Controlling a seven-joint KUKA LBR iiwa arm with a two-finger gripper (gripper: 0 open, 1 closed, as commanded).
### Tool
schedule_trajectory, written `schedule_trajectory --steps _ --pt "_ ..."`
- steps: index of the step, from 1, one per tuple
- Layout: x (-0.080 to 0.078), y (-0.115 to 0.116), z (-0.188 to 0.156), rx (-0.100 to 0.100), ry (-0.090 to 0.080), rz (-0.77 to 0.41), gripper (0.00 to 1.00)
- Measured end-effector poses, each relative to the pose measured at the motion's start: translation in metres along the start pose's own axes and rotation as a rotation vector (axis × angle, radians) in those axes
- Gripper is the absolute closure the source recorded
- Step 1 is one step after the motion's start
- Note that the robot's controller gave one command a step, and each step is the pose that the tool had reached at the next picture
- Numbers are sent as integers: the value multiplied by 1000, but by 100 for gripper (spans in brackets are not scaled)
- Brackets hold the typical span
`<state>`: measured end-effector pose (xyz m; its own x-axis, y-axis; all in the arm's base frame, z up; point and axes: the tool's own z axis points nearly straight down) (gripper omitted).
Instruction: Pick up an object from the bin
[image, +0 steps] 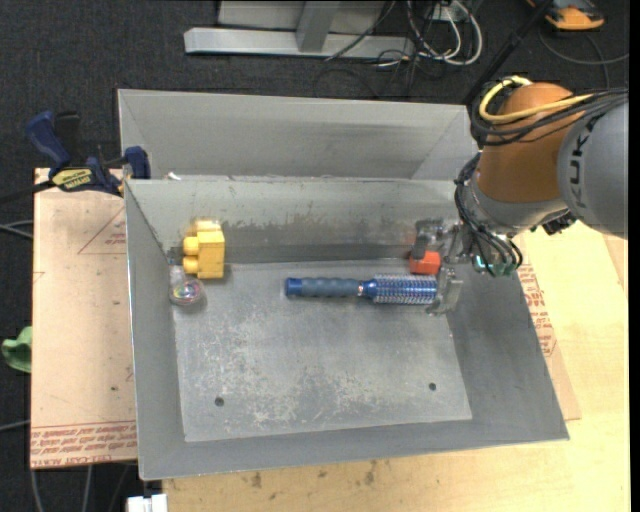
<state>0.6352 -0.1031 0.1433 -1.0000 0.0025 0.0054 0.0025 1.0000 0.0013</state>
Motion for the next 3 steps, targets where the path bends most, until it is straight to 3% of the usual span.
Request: schedule_trajectory --steps 1,2,3 --pt "4 39 69 -2 -1 -46 0" --pt "2 36 65 1 -7 -43 100" --pt "6 25 -62 3 -15 -87 100"
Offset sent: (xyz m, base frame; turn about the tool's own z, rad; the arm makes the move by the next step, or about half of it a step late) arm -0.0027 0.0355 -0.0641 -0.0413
